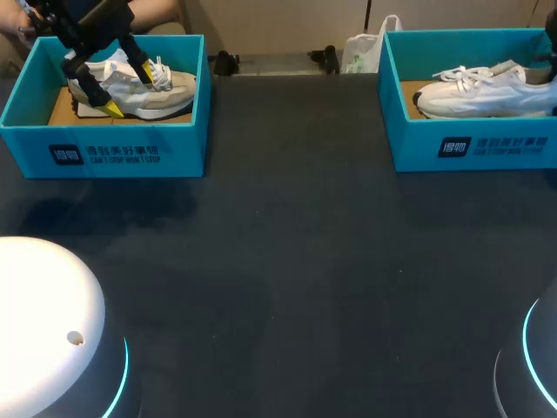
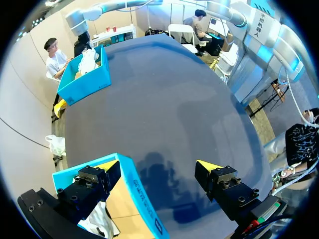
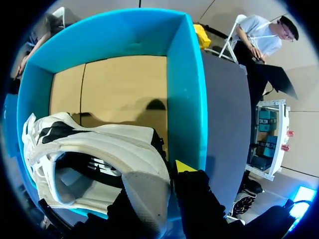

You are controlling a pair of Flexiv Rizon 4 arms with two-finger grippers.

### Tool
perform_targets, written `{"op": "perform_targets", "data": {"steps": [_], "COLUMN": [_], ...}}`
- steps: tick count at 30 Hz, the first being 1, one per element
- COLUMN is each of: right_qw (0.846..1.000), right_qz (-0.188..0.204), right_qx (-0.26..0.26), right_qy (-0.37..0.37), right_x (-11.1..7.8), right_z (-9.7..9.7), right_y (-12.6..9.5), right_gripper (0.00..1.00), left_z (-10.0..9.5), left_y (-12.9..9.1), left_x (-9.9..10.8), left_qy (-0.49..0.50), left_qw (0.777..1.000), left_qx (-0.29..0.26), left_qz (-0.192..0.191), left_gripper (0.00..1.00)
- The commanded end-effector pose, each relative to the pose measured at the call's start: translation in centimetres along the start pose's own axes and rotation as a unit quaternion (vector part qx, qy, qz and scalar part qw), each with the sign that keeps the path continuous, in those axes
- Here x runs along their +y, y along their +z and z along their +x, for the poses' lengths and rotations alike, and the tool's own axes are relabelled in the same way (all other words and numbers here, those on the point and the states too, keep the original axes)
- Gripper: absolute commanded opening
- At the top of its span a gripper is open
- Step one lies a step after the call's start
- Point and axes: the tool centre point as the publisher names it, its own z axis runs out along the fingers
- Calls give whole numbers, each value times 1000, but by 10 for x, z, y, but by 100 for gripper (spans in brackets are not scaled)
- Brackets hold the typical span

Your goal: Take the shoe out of the shoebox, open the shoe tongue, remove and reinsert the insole, then place the shoe into the shoebox

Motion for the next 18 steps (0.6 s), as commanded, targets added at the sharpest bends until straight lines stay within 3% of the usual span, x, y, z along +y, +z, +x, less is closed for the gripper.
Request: {"op": "perform_targets", "data": {"steps": [1,18], "right_qw": [1000,1000], "right_qz": [-15,-15], "right_qx": [0,0], "right_qy": [0,3], "right_x": [-6,-17], "right_z": [0,3], "right_y": [-2,16], "right_gripper": [0,0], "left_z": [0,0], "left_y": [0,0], "left_x": [0,0], "left_qy": [0,0], "left_qw": [1000,1000], "left_qx": [0,0], "left_qz": [-1,-1], "left_gripper": [100,100]}}
